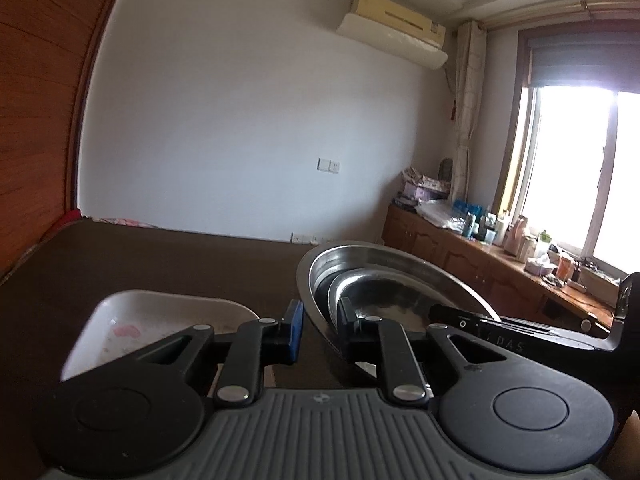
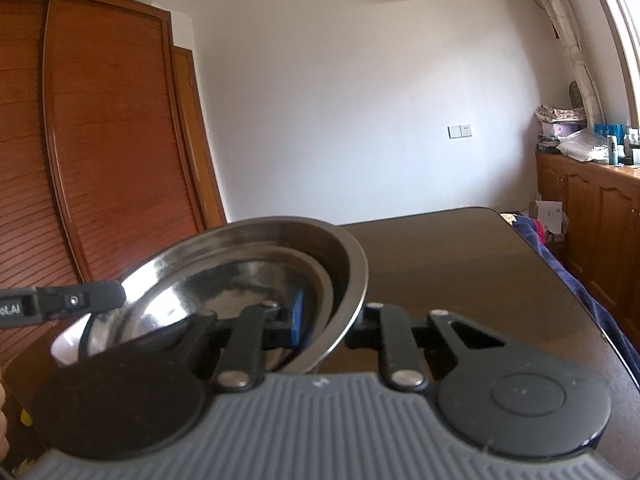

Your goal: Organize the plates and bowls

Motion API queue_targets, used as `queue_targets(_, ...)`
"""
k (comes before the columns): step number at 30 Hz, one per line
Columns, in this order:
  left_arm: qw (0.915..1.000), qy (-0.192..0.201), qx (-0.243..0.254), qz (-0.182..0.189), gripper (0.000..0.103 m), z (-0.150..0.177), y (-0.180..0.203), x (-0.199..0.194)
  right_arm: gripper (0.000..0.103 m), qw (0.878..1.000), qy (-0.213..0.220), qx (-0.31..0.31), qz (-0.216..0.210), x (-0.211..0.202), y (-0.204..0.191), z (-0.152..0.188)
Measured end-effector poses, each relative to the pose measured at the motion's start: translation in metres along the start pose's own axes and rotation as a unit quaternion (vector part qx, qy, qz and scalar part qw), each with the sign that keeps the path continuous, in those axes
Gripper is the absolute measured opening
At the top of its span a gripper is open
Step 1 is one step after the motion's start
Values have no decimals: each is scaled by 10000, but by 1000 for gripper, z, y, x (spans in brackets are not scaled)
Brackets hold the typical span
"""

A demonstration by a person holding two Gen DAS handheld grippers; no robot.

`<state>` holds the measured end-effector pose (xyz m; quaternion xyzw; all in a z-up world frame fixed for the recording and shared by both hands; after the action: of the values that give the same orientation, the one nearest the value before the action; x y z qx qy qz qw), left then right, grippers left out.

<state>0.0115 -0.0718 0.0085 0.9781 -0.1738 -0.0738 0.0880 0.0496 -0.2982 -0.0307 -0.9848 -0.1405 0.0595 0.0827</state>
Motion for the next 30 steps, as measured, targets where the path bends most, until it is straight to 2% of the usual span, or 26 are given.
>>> queue_targets(14,9981,192,-60,-576,49,-19,-56,-29,21,9986,-36,-58,-517,16,-38,2)
queue_targets(30,9937,233,-152,-1087,49,-21,-110,-45,21,9950,-362,-103,-928,38,-78,16)
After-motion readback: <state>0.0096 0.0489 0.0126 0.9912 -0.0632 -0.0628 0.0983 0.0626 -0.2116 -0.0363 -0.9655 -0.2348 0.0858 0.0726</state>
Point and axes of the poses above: each gripper's, at about its wrist camera, not at the fingertips, and x roughly the way its jaws point, y to its right, z to its underside, the point moved 9 cm from there along x, roughly the way its jaws point, and after that the axes turned 9 degrees about y, right-handed, at the moved point
